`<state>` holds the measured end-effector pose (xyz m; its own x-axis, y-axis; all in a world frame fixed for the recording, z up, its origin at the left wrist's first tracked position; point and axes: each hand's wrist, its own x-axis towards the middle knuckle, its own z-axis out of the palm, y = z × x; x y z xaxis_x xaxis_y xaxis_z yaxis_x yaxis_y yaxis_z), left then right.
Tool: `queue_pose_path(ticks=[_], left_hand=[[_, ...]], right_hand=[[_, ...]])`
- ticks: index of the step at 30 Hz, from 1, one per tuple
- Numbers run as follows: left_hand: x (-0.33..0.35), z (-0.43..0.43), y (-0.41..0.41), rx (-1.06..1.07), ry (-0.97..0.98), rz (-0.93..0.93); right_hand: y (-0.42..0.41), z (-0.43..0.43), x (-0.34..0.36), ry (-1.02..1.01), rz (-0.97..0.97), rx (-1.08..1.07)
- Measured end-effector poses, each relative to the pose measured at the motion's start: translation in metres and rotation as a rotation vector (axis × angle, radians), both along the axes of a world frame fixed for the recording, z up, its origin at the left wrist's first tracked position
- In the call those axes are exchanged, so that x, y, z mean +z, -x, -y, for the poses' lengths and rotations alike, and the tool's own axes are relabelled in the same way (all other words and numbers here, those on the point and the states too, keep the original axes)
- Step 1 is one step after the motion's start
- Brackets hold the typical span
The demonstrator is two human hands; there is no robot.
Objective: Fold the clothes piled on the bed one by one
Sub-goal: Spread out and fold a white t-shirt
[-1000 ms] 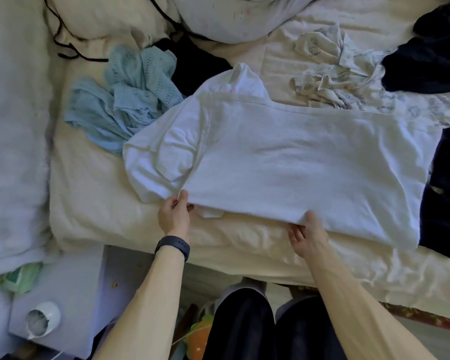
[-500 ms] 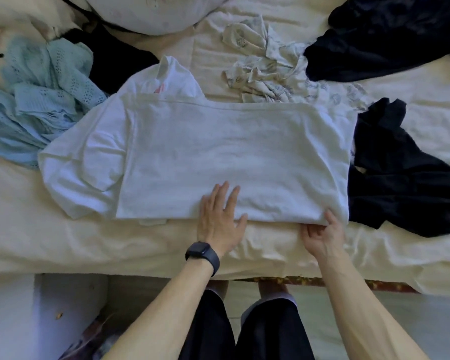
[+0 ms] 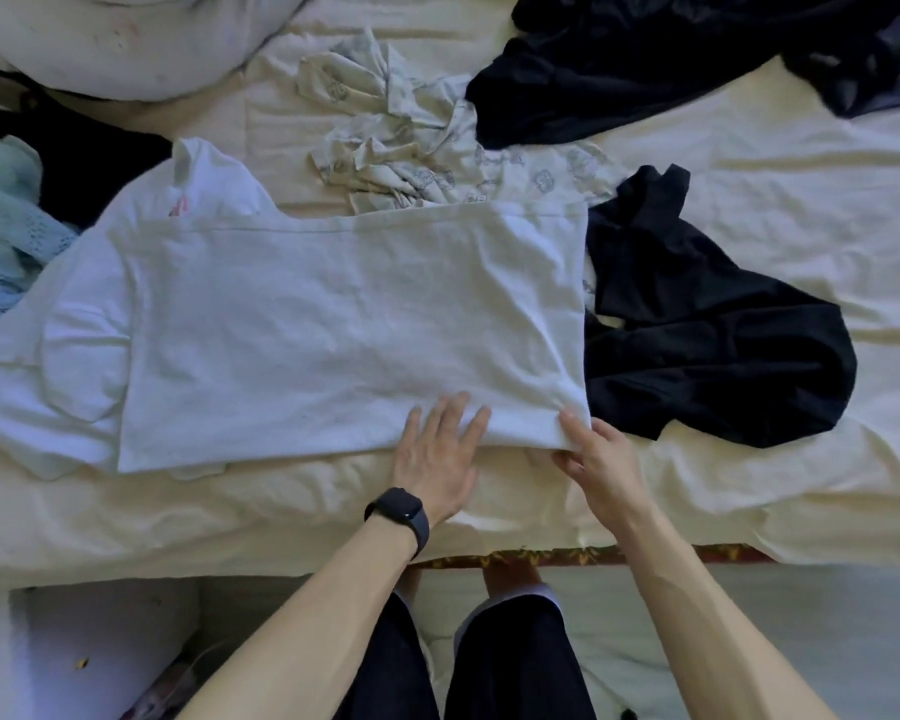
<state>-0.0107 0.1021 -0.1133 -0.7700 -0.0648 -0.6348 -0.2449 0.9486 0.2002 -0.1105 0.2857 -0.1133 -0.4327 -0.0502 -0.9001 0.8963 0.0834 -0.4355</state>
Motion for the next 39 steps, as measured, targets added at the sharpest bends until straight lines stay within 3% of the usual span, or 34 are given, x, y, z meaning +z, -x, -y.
queue_pose_path(ticks=[4, 8, 13, 16, 18, 23, 29, 32, 35, 39], left_hand=[[0.016, -0.058, 0.047, -0.01, -0.076, -0.224], [0.035, -0.069, 0.075, 0.138, -0.065, -0.388], [0.043, -0.039, 0.078, 0.657, -0.231, -0.34], [0.053, -0.021, 0.068, 1.024, -0.329, -0.426], [0.06, -0.017, 0.062, 1.125, -0.371, -0.442], [0.073, -0.023, 0.055, 1.124, -0.414, -0.466], [0.083, -0.037, 0.047, 0.798, -0.338, -0.518], [0.085, -0.034, 0.045, 0.781, -0.332, -0.545], [0.088, -0.026, 0.044, 0.911, -0.388, -0.581], [0.086, 0.002, 0.042, 1.414, -0.557, -0.533]], right_hand=[[0.011, -0.004, 0.012, -0.021, -0.073, 0.183], [0.031, -0.014, 0.017, -0.019, -0.071, 0.242], [0.07, -0.001, 0.013, 0.187, 0.121, 0.129], [0.099, 0.022, 0.009, 0.173, 0.122, 0.139], [0.115, 0.039, 0.008, 0.146, 0.098, 0.189], [0.137, 0.072, 0.002, 0.065, 0.057, 0.268], [0.151, 0.079, 0.002, -0.028, -0.028, 0.375], [0.159, 0.08, 0.006, -0.068, -0.129, 0.408], [0.163, 0.087, 0.014, -0.087, -0.168, 0.456], [0.169, 0.103, 0.025, -0.056, 0.002, 0.394]])
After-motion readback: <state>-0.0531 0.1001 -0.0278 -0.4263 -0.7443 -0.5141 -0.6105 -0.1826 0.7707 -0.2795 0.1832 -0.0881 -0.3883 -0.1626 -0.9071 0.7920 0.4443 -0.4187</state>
